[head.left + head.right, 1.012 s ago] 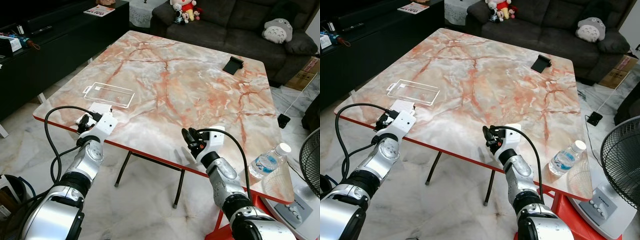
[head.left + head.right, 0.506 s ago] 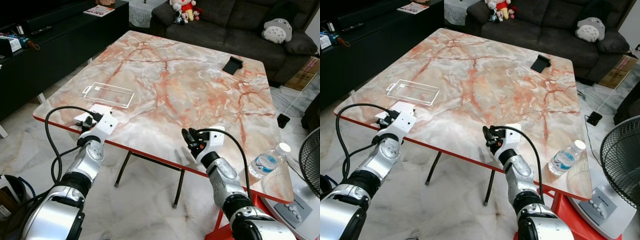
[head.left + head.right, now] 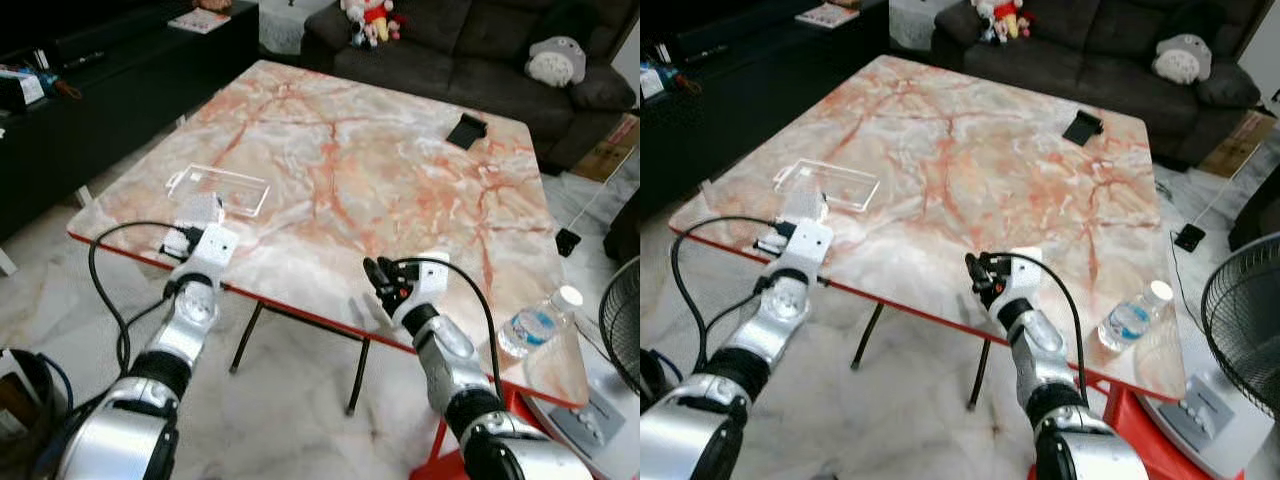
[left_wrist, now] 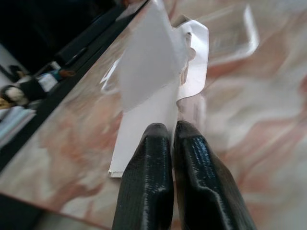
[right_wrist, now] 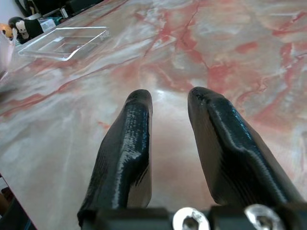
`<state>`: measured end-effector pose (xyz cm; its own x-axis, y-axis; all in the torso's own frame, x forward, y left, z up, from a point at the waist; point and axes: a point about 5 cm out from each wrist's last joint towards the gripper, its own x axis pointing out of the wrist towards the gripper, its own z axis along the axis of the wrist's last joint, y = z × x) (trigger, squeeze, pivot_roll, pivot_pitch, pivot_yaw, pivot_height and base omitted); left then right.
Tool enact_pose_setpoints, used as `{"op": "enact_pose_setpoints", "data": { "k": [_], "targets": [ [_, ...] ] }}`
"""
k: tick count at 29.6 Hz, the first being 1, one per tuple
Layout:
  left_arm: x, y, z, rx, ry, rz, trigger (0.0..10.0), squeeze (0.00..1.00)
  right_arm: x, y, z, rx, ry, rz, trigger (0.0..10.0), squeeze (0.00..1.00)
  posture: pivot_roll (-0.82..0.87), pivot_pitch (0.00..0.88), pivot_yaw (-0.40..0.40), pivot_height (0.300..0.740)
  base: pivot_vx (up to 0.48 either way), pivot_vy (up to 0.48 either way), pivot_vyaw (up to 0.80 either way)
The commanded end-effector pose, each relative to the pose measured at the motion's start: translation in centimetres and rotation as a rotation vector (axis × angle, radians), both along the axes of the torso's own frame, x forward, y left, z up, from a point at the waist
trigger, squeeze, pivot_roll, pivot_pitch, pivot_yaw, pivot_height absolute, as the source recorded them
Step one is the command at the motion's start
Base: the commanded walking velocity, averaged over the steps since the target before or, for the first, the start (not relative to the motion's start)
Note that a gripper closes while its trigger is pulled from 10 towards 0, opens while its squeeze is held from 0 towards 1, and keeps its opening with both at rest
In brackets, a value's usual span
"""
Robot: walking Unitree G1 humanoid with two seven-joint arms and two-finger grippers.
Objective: Picking trash to rubbish bin
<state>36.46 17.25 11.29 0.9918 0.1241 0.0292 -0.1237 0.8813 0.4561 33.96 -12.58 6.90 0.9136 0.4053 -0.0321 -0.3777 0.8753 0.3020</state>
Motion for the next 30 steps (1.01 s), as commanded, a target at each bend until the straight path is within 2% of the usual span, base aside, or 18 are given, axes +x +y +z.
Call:
{"op": "enact_pose_setpoints", "data": {
  "k": [1,2,3,8,12,18,30],
  "targets": [
    [-0.1,-0.5,0.3,-0.067,-0.046,-0.015,0.7,0.0,0.0,-0.5,0.0,-0.002,-0.005,-0.012,10.0,0.0,0.02,0.052,-0.142,0.74,0.0,0.0,0.0],
    [-0.3,-0.6,0.6,-0.134,-0.085,-0.017,9.2,0.0,0.0,-0.5,0.2,0.009,-0.015,-0.013,10.0,0.0,0.02,0.052,-0.142,0.74,0.0,0.0,0.0],
    [-0.4,-0.6,0.8,-0.18,-0.121,-0.023,10.0,0.0,0.1,-0.5,0.4,0.021,-0.03,-0.014,10.0,0.0,0.02,0.052,-0.142,0.74,0.0,0.0,0.0],
    [-0.7,-0.7,0.7,-0.251,-0.147,-0.029,10.0,0.0,0.3,-0.3,0.9,0.04,-0.056,-0.009,10.0,0.0,0.02,0.05,-0.142,0.74,0.0,0.0,0.0],
    [-1.3,-1.2,-0.4,-0.305,-0.141,-0.083,10.0,0.0,0.4,-0.1,1.3,0.056,-0.082,-0.019,10.0,0.0,0.02,0.039,-0.136,0.74,0.0,0.0,0.0],
    [-1.9,-2.0,-0.7,-0.278,-0.167,-0.141,10.0,0.0,0.4,-0.4,1.2,0.042,-0.084,-0.041,10.0,0.0,0.02,0.032,-0.134,0.74,0.0,0.0,0.0],
    [-1.6,-3.2,0.9,-0.228,-0.255,-0.224,10.0,0.0,0.6,-0.7,1.6,0.042,-0.104,-0.077,10.0,0.0,0.02,0.01,-0.126,0.74,-0.021,0.0,0.0]
  ]
}}
